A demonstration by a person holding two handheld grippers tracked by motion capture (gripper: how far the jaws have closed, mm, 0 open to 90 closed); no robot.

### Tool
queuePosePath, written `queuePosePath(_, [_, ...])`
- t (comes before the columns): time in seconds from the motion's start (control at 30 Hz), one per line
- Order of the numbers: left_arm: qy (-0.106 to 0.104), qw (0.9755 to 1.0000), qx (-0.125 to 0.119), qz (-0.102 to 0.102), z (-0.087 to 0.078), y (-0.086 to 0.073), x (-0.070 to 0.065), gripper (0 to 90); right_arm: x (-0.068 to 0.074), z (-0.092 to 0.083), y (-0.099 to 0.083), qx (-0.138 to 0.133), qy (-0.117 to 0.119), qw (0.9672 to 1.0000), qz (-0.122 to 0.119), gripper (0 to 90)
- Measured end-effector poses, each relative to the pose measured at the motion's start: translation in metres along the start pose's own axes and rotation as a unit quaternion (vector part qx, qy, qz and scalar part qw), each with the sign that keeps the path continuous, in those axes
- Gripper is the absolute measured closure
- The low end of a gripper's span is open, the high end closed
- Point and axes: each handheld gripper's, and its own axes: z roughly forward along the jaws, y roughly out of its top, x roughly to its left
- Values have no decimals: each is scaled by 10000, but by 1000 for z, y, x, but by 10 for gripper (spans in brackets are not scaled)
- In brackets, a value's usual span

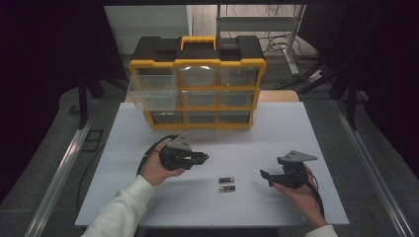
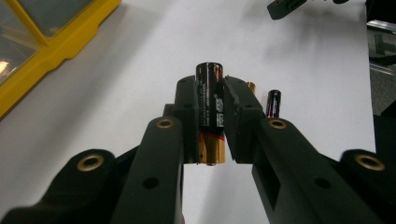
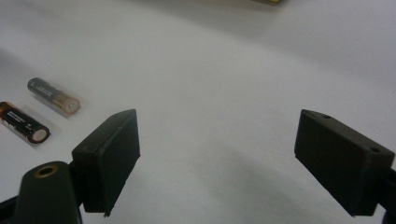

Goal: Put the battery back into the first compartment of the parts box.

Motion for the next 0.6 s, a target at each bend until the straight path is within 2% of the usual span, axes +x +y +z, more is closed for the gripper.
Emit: queuePosePath(0.6, [60,9991,-385,-161,-17,-4,4,771,0,0,0,6,-5,10000,-15,143])
